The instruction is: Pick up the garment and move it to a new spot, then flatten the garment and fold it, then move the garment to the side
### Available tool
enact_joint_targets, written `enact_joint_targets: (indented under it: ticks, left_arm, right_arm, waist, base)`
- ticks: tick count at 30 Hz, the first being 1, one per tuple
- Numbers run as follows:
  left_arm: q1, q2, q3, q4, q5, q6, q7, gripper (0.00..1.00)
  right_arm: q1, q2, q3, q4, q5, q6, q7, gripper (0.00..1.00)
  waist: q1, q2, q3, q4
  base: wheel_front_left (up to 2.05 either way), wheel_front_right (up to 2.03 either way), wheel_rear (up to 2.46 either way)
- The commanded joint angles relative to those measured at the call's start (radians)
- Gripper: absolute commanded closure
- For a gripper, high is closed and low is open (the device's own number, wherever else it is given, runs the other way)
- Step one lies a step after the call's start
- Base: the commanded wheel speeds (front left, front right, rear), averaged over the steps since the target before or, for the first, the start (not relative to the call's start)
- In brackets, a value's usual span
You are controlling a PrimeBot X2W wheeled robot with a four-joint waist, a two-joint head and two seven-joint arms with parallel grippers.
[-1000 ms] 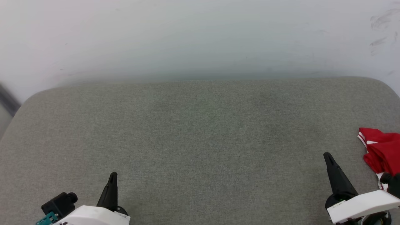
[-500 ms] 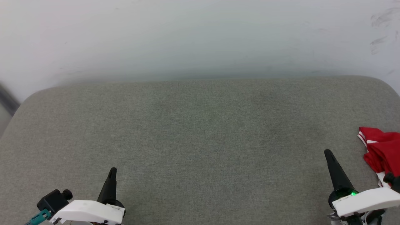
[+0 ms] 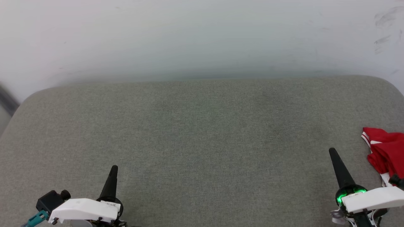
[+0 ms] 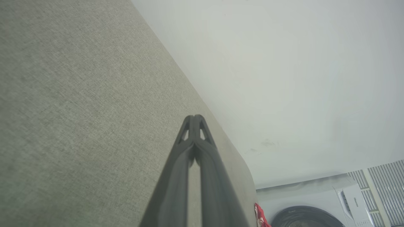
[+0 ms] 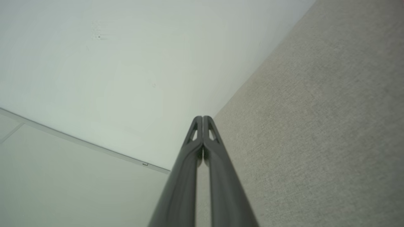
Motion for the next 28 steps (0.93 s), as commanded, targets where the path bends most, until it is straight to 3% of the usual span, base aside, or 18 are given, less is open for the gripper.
enact_joint_targets:
  ticks: [1, 28]
  left_arm:
    - [-0.024, 0.000, 0.008, -0.005, -0.017, -0.006, 0.006, 1.00]
    - [-0.068, -0.027, 0.057, 0.032, -0.243, -0.042, 0.073, 1.00]
  right_arm:
    - [-0.021, -0.005, -0.003, -0.003, 0.020, 0.000, 0.000, 1.00]
    - [-0.065, 0.000, -0.016, 0.074, 0.277, 0.000, 0.008, 1.00]
  waist:
    - [-0.0001, 0.0000, 0.000, 0.000]
    - [-0.0001, 0.0000, 0.008, -0.003]
  base:
    - [0.00, 0.00, 0.00]
    - [0.00, 0.00, 0.00]
